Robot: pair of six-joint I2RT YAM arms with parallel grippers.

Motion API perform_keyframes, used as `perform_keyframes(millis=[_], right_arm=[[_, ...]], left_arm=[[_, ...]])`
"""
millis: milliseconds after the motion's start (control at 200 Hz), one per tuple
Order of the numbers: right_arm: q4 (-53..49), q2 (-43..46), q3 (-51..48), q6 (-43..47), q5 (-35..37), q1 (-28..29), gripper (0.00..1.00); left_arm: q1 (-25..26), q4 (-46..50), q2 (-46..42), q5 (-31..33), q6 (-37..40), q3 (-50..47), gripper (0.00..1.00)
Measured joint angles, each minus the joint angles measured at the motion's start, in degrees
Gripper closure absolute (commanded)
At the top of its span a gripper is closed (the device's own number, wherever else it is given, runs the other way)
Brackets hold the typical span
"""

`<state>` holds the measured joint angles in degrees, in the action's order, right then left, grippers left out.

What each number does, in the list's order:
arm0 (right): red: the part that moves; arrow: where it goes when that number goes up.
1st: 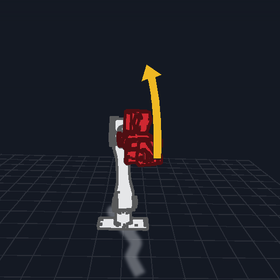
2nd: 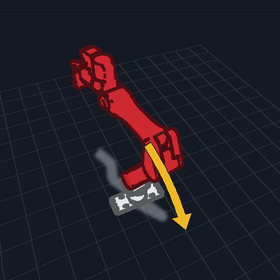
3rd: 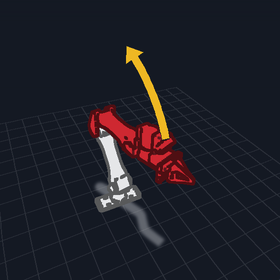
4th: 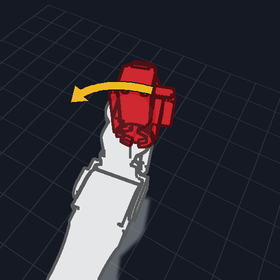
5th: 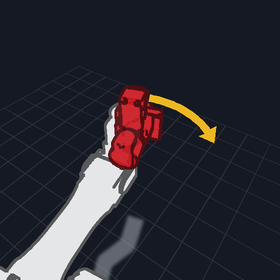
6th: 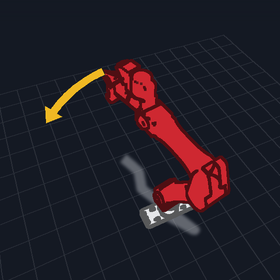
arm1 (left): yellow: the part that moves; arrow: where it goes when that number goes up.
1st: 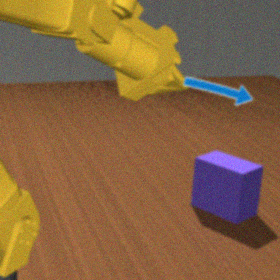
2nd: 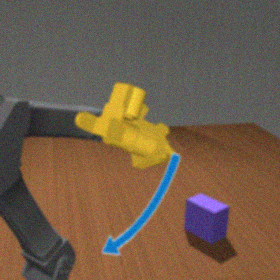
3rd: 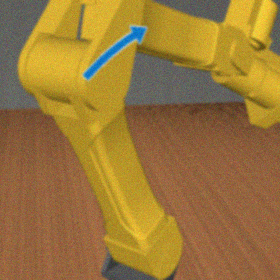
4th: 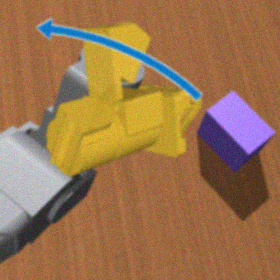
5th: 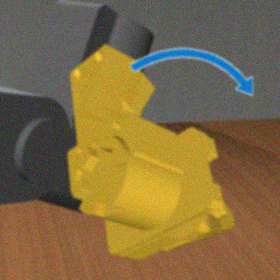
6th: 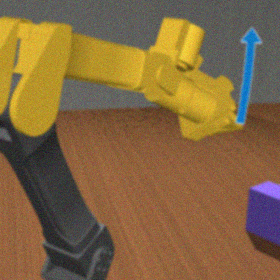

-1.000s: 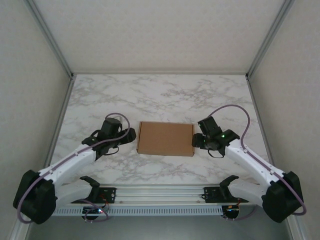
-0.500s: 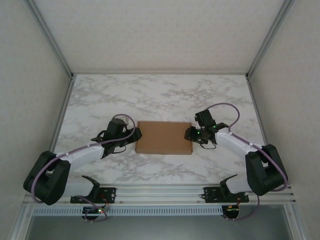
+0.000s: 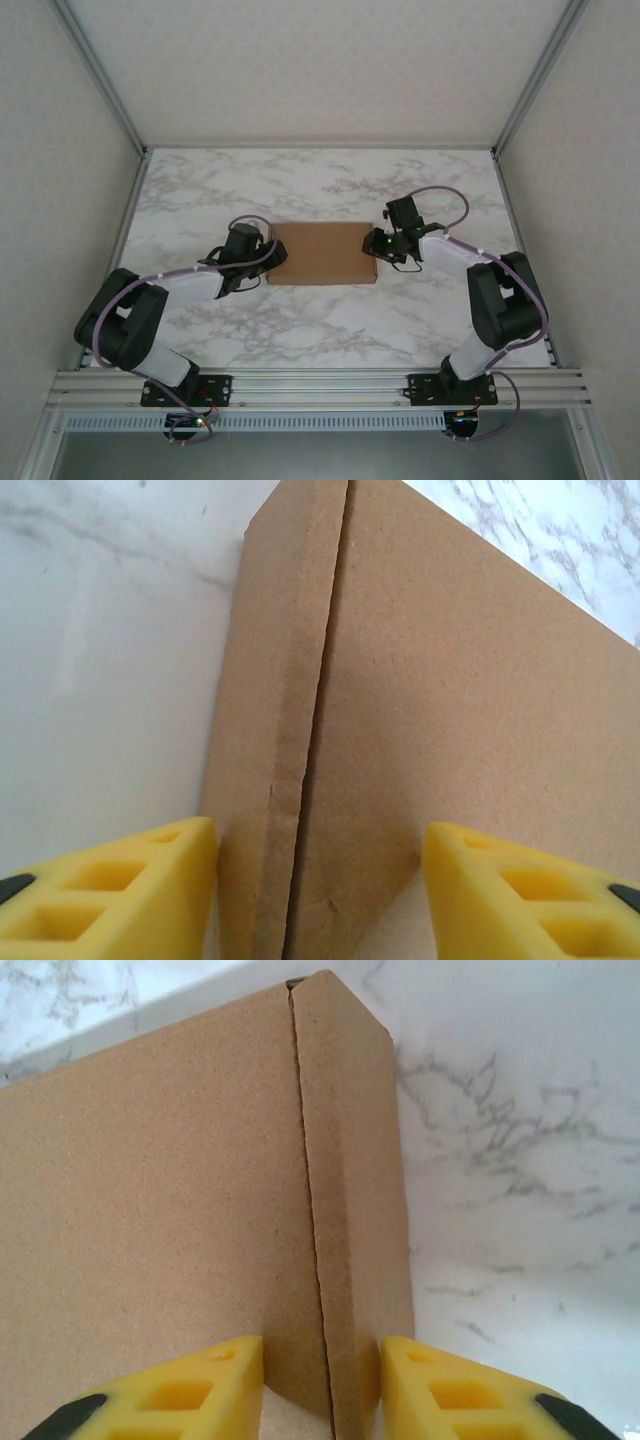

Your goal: Fold the paper box

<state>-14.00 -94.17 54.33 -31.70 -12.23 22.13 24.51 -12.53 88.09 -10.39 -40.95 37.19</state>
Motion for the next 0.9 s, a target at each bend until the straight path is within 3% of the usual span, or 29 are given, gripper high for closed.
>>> perform_keyframes(millis=[185, 295, 376, 421, 456, 486, 511, 521, 651, 756, 901], right_arm=[[-0.44, -3.30, 3.74, 0.92, -1.05, -1.95, 0.66], [-0.59, -4.74, 5.35, 1.42, -1.09, -2.19, 0.58], [-0.87, -4.79, 5.35, 2.05, -0.66, -2.19, 0.46], [-1.11, -4.76, 5.33, 2.01, -0.24, -2.27, 0.39], [-1.44, -4.63, 5.29, 2.05, 0.22, -2.29, 0.32], [-1.97, -4.35, 5.29, 2.23, 0.68, -2.29, 0.21], [-2.40, -3.93, 5.22, 2.27, 1.25, -2.29, 0.03], [-2.58, -3.80, 5.20, 2.38, 1.27, -2.29, 0.02], [-5.66, 3.19, 4.94, 2.97, 4.31, -2.27, 0.01], [-4.68, 14.82, 4.50, 5.70, 7.13, -1.92, 0.01], [6.21, 33.83, -2.19, 13.27, 12.15, -0.72, 0.01]], left_arm=[[-0.63, 1.22, 3.87, 0.61, 1.57, 4.94, 0.36], [-1.01, 2.14, 4.13, 0.85, 2.19, 6.38, 0.31], [-1.55, 2.69, 4.13, 1.09, 2.54, 7.15, 0.22], [-1.79, 3.06, 4.11, 1.31, 2.95, 7.54, 0.02], [-2.01, 3.39, 4.09, 1.53, 3.34, 7.74, 0.00], [-2.14, 3.69, 3.96, 1.62, 3.48, 7.89, 0.00], [-2.25, 4.26, 3.76, 1.79, 3.89, 8.04, 0.00], [-2.27, 4.50, 3.67, 1.92, 3.91, 8.11, 0.00], [-2.40, 8.72, -0.42, 5.14, 7.19, 9.79, 0.00], [-2.51, 9.09, -10.32, 11.08, 12.59, 9.81, 0.00], [-2.71, -5.51, -32.09, 22.60, 22.12, 0.46, 0.00]])
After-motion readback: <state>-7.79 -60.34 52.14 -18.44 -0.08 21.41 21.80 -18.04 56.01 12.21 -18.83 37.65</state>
